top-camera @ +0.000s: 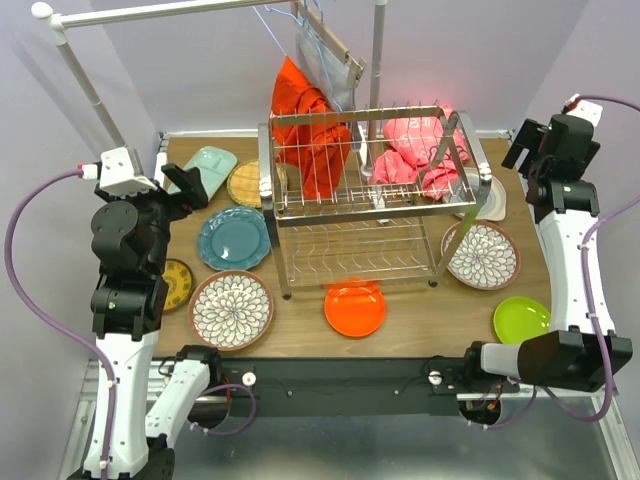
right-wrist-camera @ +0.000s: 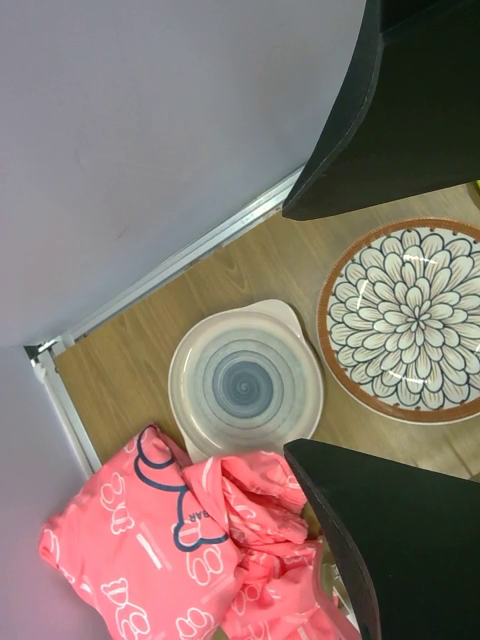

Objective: Load the plates into the dish rack
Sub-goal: Grab a plate with the left arm

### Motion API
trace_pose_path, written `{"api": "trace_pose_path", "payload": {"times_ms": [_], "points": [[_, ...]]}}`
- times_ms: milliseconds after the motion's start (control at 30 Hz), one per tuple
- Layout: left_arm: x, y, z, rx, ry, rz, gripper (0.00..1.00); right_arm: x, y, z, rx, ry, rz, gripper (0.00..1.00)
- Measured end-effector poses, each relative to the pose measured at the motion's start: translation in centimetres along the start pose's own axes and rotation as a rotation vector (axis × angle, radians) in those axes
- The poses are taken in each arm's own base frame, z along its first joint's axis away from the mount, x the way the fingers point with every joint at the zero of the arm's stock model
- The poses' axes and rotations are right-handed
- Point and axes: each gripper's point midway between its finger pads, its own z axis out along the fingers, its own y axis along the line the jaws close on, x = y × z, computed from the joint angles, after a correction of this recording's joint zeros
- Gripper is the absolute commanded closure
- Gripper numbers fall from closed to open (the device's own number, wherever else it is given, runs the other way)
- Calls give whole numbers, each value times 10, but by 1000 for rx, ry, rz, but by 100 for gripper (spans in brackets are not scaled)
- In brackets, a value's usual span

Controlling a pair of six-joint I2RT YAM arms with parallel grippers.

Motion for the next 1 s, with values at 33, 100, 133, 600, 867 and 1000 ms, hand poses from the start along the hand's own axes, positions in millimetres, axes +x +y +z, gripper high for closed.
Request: {"api": "trace_pose_path", "payload": {"times_ms": [33, 100, 133, 600, 867, 1000], "points": [[0, 0, 0, 0, 1, 0, 2, -1, 0, 0, 0, -1, 0, 0], [2, 0, 0, 1, 3, -1, 2, -3, 0, -1, -1, -7, 1, 0], [3, 0, 0, 1, 3, -1, 2, -5, 0, -1, -2, -10, 1, 0], [32, 9, 10, -18, 38, -66, 2, -6, 6, -1, -94, -14, -232, 0], [42, 49, 52, -69, 88, -137, 7, 6, 9, 19, -218, 57, -229, 0], [62, 68, 68, -37, 143, -225, 9, 3, 18, 28, -295, 78, -206, 0]]}}
